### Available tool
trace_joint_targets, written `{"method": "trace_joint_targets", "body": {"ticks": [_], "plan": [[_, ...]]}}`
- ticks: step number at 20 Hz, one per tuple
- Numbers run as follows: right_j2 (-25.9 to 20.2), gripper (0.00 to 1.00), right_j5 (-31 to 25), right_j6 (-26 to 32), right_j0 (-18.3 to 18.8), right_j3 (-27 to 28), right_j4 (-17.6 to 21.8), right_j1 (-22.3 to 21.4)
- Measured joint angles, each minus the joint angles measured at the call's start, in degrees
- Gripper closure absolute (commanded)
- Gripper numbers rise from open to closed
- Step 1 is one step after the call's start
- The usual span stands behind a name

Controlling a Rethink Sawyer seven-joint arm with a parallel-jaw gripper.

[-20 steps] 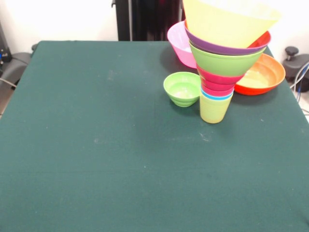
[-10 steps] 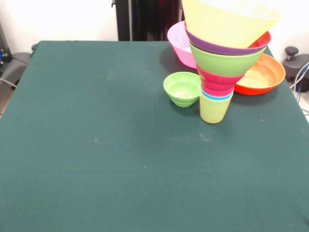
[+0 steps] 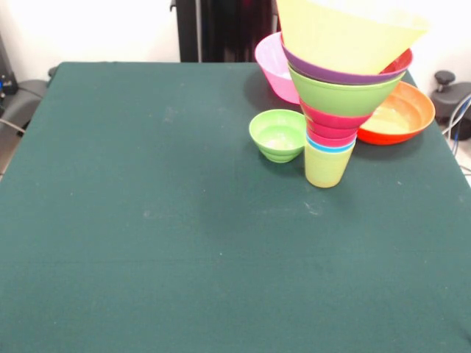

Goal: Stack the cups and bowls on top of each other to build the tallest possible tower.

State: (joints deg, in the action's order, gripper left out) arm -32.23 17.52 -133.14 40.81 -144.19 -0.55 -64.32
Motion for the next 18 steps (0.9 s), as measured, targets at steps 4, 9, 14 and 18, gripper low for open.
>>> {"method": "trace_joint_targets", "body": {"ticks": [4,9,14,18], "plan": [[0.0,1.0,-0.7,0.0,0.0,0.3,0.0,0.0],[0.0,1.0,-0.8,0.0,0.0,0.3,0.0,0.0],[0.0,1.0,-0.8,0.0,0.0,0.3,0.0,0.0],[0.1,1.0,-0.8,0.0,0.0,0.3,0.0,0.0]]}}
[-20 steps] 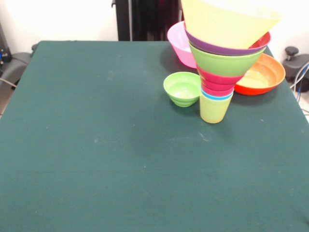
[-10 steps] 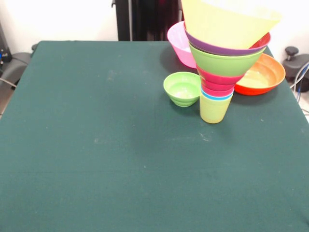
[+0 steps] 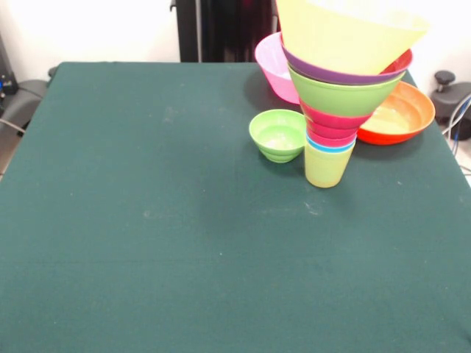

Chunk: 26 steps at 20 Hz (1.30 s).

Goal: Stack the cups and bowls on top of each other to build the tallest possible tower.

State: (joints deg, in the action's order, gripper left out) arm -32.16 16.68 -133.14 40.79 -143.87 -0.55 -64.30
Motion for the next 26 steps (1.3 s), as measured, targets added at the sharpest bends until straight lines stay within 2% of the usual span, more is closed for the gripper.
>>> {"method": "trace_joint_targets", "body": {"ticks": [26], "plan": [[1.9,1.0,0.0,0.0,-1.4,0.0,0.0,0.0]]}}
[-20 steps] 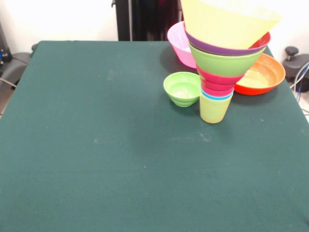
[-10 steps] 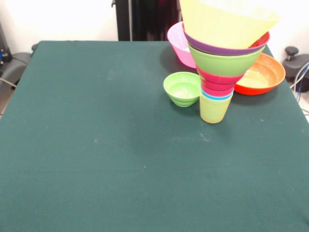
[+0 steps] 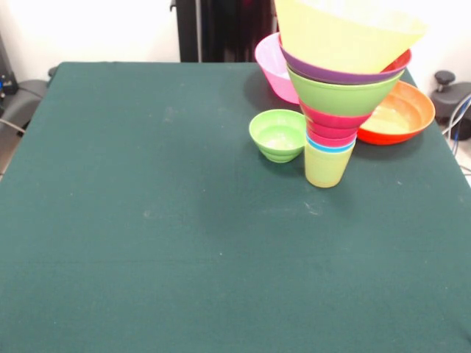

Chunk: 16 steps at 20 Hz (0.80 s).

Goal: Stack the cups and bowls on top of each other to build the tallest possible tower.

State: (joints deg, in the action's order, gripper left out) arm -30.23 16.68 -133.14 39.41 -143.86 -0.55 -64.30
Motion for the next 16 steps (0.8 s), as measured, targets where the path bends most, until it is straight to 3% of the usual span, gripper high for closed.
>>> {"method": "trace_joint_targets", "body": {"ticks": [16], "plan": [[1.4,1.0,0.0,0.0,-0.7,0.0,0.0,0.0]]}}
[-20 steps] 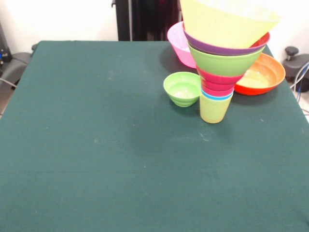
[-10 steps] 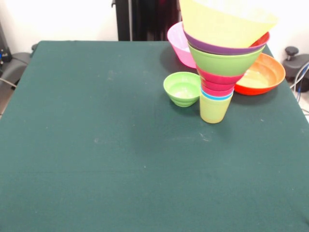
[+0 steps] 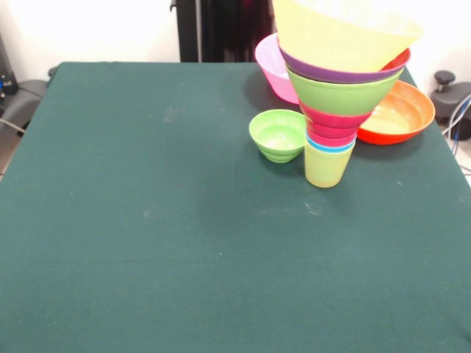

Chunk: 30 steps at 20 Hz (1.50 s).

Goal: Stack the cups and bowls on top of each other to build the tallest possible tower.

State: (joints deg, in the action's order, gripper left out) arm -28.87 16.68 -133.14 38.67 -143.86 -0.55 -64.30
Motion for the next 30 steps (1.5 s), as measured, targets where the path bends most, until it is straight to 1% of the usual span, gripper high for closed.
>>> {"method": "trace_joint_targets", "body": {"ticks": [8,25,30], "plan": [[0.2,1.0,0.0,0.0,-0.3,0.0,0.0,0.0],[2.2,1.0,0.0,0.0,-3.5,0.0,-0.1,-0.1],[2.9,1.0,0.0,0.0,-3.8,0.0,-0.1,-0.1]]}}
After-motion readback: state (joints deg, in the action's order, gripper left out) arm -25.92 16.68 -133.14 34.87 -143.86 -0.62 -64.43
